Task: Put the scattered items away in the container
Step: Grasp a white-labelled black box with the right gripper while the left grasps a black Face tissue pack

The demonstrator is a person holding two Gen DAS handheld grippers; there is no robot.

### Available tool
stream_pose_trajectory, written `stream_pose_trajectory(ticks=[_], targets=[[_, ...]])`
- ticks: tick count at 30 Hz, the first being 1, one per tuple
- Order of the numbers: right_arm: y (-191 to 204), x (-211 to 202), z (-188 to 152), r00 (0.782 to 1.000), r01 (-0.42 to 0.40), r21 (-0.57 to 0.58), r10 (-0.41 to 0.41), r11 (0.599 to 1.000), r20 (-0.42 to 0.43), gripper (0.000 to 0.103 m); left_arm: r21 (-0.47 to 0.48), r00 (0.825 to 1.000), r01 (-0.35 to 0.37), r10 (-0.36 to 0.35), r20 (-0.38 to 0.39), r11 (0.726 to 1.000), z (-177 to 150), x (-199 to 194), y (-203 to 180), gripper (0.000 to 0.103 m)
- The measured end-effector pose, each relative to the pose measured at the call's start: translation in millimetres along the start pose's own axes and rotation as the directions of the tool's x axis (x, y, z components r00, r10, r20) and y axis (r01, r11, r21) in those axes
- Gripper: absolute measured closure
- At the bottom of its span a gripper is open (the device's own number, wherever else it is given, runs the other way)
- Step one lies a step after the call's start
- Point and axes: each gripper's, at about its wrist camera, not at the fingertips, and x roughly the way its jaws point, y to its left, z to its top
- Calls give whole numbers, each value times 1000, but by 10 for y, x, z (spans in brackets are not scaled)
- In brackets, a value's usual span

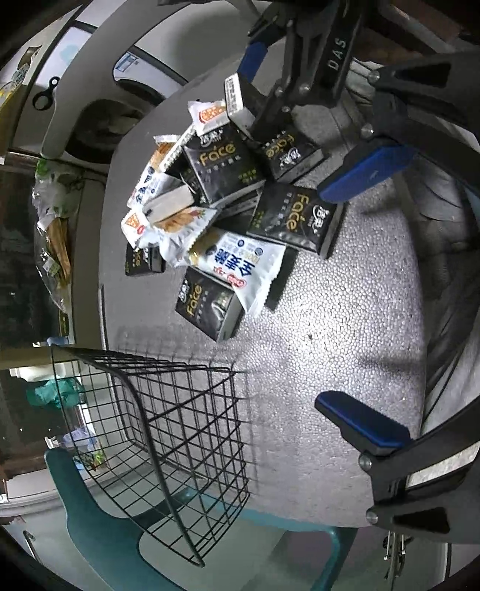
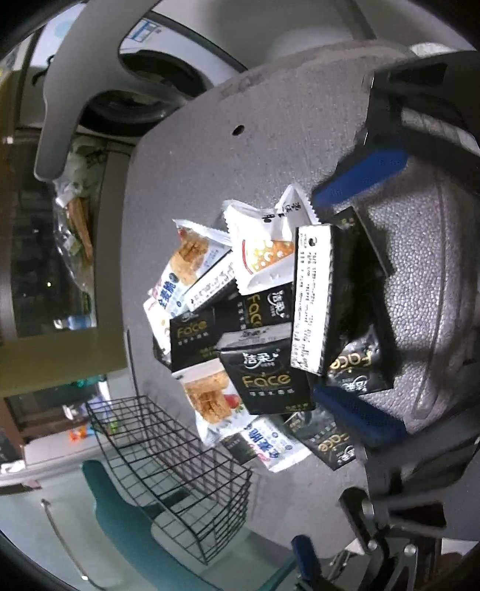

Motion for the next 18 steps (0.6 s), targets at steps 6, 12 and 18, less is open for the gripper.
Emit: stream_pose_trajectory(ticks=[6,12,18], targets=[[-109,-34,31,1000,-23,30,23,999,-4,40,40,1000,17,-17,-14,999,-3,126,-174,1],[-235,-189,49,1000,-10,51,9,999,15,40,92,1000,29,-27,-15,995,69,238,-390,4],[-256,-242,45,999,-30,65,29,997,24,40,132,998,35,-27,-61,991,80,481,-510,31]])
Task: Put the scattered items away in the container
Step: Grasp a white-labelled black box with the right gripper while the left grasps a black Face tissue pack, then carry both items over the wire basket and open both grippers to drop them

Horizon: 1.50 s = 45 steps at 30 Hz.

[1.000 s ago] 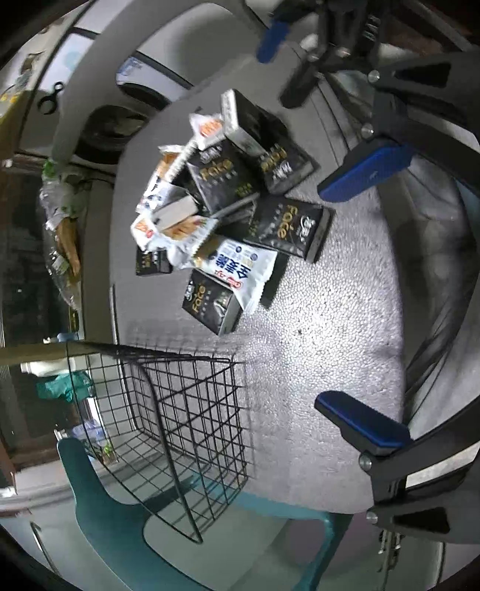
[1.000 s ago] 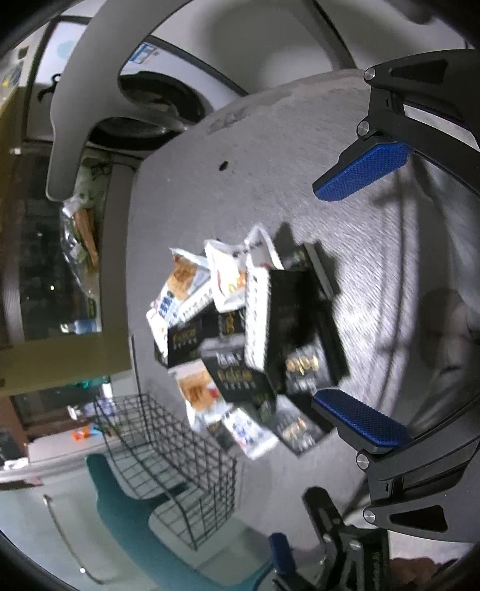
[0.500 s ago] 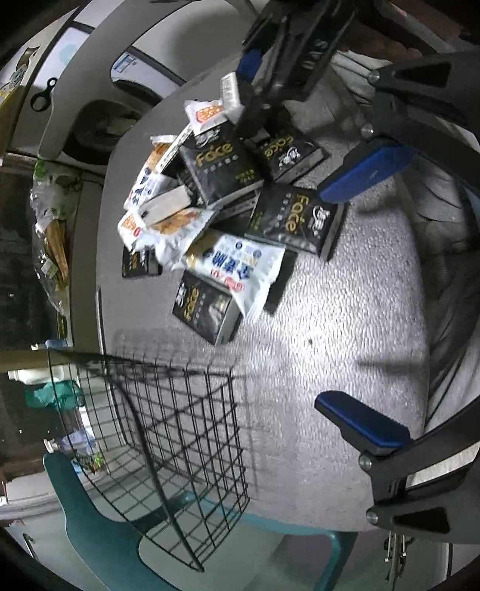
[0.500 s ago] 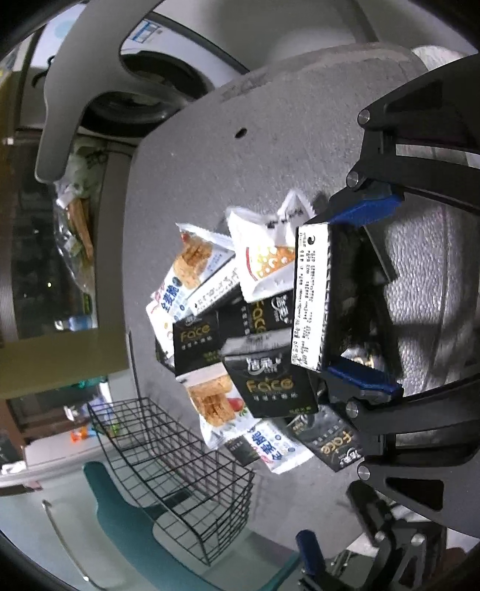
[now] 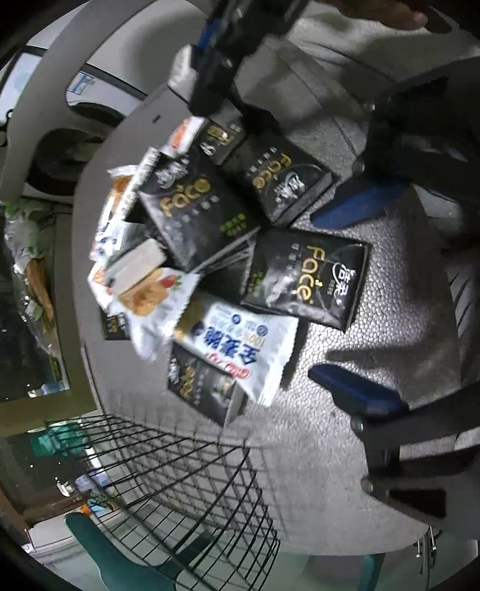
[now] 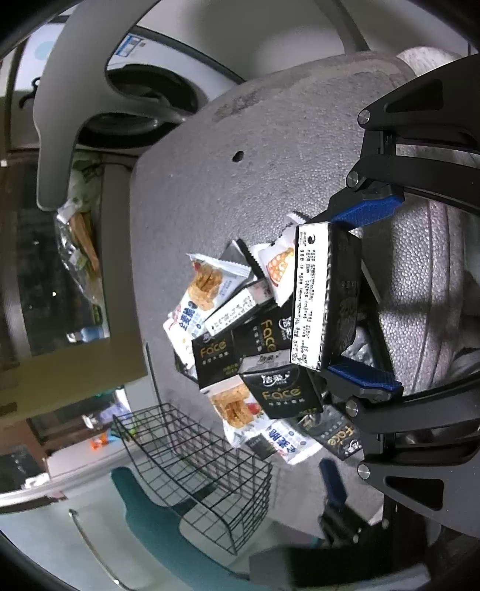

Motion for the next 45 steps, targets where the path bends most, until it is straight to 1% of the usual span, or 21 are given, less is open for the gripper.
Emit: stream_pose_trajectory(ticks=[3,5,7,11,14,19,23,25,26,27,29,30,31,33,35,37,39,42,44,45], targets=[[23,-13,-18,1000,-6,-7,6,1000,-1,40,-12,999,33,-33,-8,999,-2,44,27,41],[34,-9,-27,1000,-6,-7,6,1000,-4,40,0,999,33,-33,-10,999,9,42,15,45],[30,-5,-27,1000,-8,-4,8,1000,-6,40,4,999,29,-29,-14,1000,15,42,11,47],[44,-26,-21,1000,-10,-2,10,1000,-1,40,-18,999,50,-50,-12,999,-3,-53,30,50],[83,-79,0,1000,-12,-7,12,1000,12,40,-9,998,56,-56,9,998,2,-228,8,51],[183,-206,74,999,-26,-30,27,999,32,40,-30,993,104,-102,68,994,26,-640,65,51],[285,-338,235,995,-75,-49,78,996,63,40,-57,985,110,-101,137,992,130,-1006,213,51],[393,-386,352,992,-92,-75,98,993,85,40,-98,977,112,-91,195,989,267,-1224,391,51],[471,-408,432,989,-104,-93,113,990,96,40,-114,971,103,-75,226,988,339,-1333,469,51],[577,-429,531,985,-125,-114,137,986,107,40,-131,964,78,-42,261,988,427,-1460,582,51],[810,-456,708,971,-183,-170,206,968,126,40,-167,956,19,31,292,986,542,-1615,796,51],[974,-453,811,962,-206,-209,237,956,136,40,-200,953,-23,82,293,980,631,-1661,964,51],[1121,-432,899,958,-212,-237,250,948,143,40,-226,952,-47,112,285,973,699,-1666,1098,51],[1485,-301,1093,950,-238,-299,286,924,127,40,-272,953,-80,154,262,959,846,-1614,1389,51],[1770,-140,1192,949,-239,-345,293,908,113,40,-301,955,-112,186,229,947,964,-1513,1607,51],[2068,95,1241,959,-224,-392,274,893,77,40,-328,962,-130,199,184,935,1059,-1344,1792,51],[2218,252,1223,963,-227,-405,267,886,45,40,-354,976,-122,177,128,927,1088,-1142,1953,51],[2307,374,1161,970,-210,-398,241,893,29,39,-368,984,-126,164,72,921,1074,-915,2073,51],[2303,421,1138,972,-205,-395,234,896,27,39,-376,986,-120,154,63,919,1029,-856,2122,51],[2305,422,1142,972,-203,-389,233,899,31,38,-381,984,-122,161,71,916,953,-881,2100,48]])
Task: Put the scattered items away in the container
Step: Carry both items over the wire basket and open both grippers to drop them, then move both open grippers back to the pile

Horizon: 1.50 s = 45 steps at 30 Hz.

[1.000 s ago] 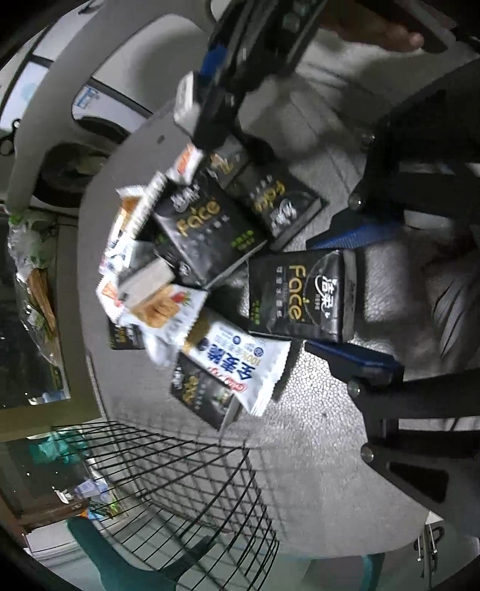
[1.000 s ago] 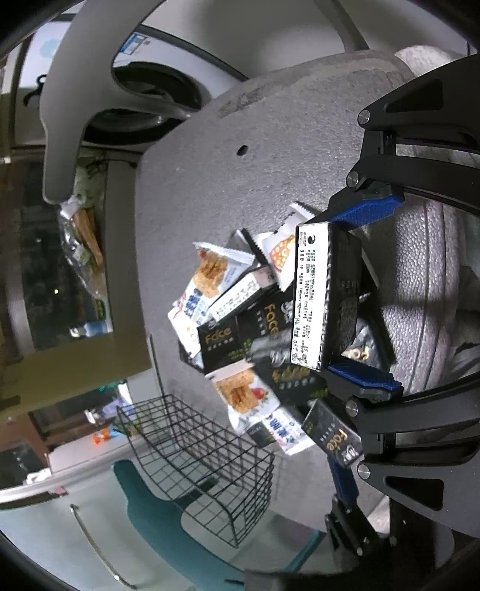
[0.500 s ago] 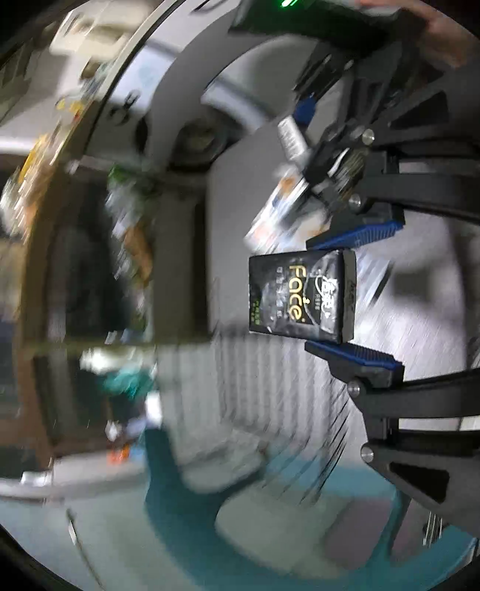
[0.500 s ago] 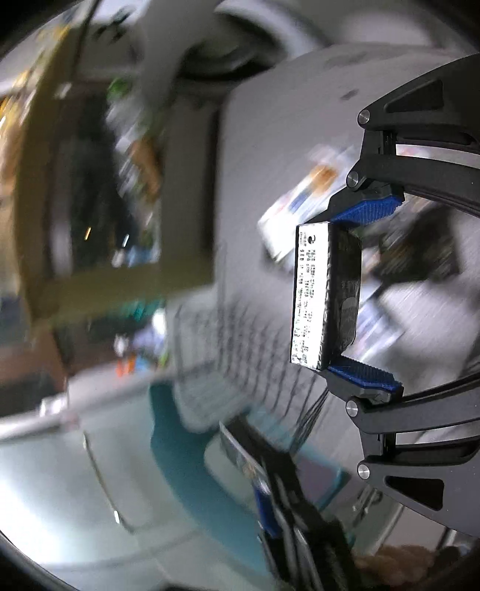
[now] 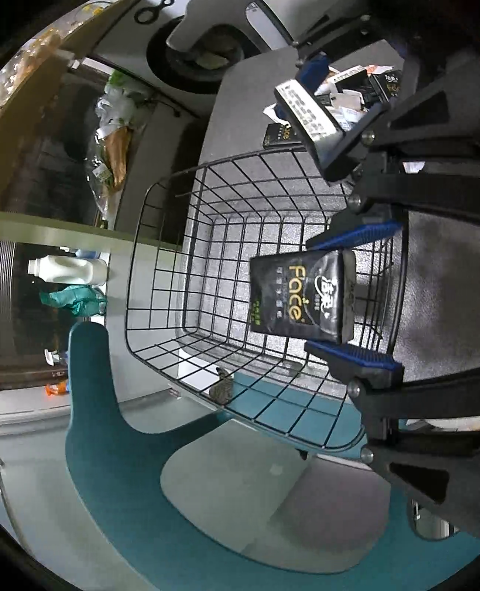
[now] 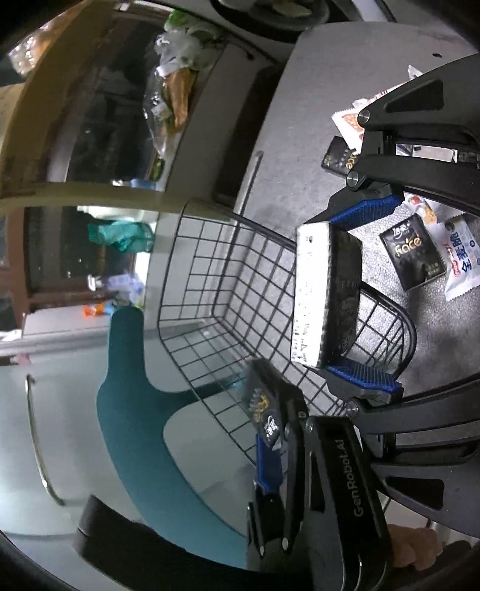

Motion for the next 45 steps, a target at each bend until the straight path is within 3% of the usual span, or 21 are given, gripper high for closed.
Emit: stream_pose_trajectory(ticks=[4,9,12,20,22,25,32,38,42,45], targets=[[-37,-9,6,1000,11,26,-11,1000,6,28,-12,999,-7,7,35,1000,-26,-43,43,36],[-85,-15,16,1000,-8,44,8,999,14,25,-27,999,20,-19,39,999,-37,-132,72,35],[-108,2,4,1000,-5,39,6,999,-4,20,-17,999,-10,11,48,1000,-59,-200,65,35],[-119,-21,-1,1000,-22,52,22,998,-2,19,-47,998,-11,15,68,999,-102,-358,148,27],[-104,2,9,999,-34,47,35,998,-23,12,-54,998,0,4,70,999,-107,-371,161,27],[-86,84,28,998,-20,35,22,999,-66,12,-67,997,7,-2,73,998,-116,-399,180,27],[-197,-175,-8,1000,-10,68,11,998,-16,12,-69,997,15,-10,77,997,-143,-465,183,26],[-634,-621,-383,995,97,97,-94,991,-39,12,14,996,66,-67,65,998,-314,-533,-221,26],[-979,-845,-823,982,178,123,-167,976,-94,12,86,988,152,-153,12,985,-569,-524,-628,26],[-1181,-939,-1179,973,201,152,-180,968,-142,12,171,985,172,-167,-40,970,-862,-442,-1035,26]])
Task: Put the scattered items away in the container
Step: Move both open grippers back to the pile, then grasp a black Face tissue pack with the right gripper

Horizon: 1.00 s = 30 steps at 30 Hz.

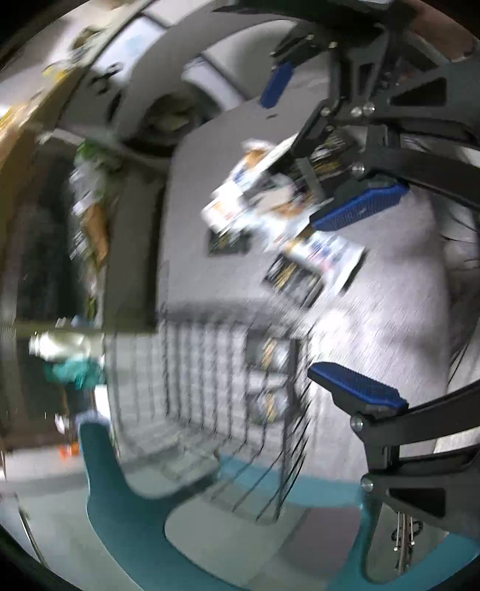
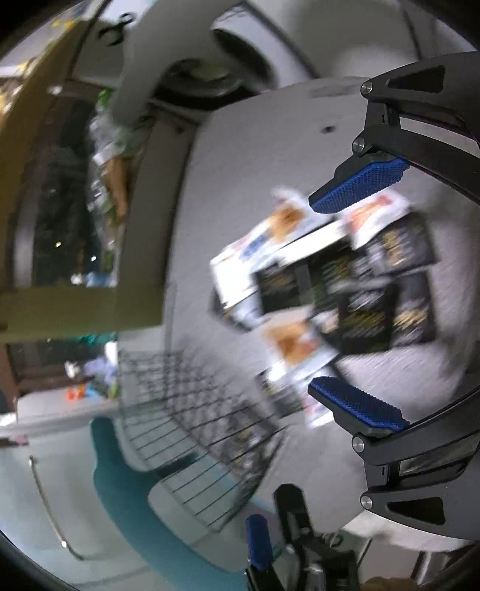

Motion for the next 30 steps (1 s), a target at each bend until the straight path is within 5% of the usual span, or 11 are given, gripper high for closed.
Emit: stream_pose_trajectory(ticks=[7,18,20,22,26,28,30], targets=[[-118,143,-445,998,-34,28,35,999,-52,12,57,996,19,-14,-84,998,-307,319,-337,26],[373,450,-301,999,28,-111,-33,993,-42,13,5,997,-18,18,-80,1000,-361,263,-14,26],[416,487,-288,997,60,-138,-66,989,-41,21,-3,996,-13,13,-87,1000,-363,277,19,26],[426,526,-290,996,61,-153,-70,986,-55,48,-3,996,-8,8,-91,1000,-366,288,22,26],[310,457,-294,998,34,-128,-42,991,-57,66,12,995,0,1,-96,1000,-363,321,-70,26],[204,365,-292,998,27,-103,-33,994,-52,84,25,995,5,-3,-104,1000,-365,361,-145,26],[99,290,-296,998,30,-85,-34,996,-50,86,41,993,12,-7,-117,999,-379,412,-243,26]])
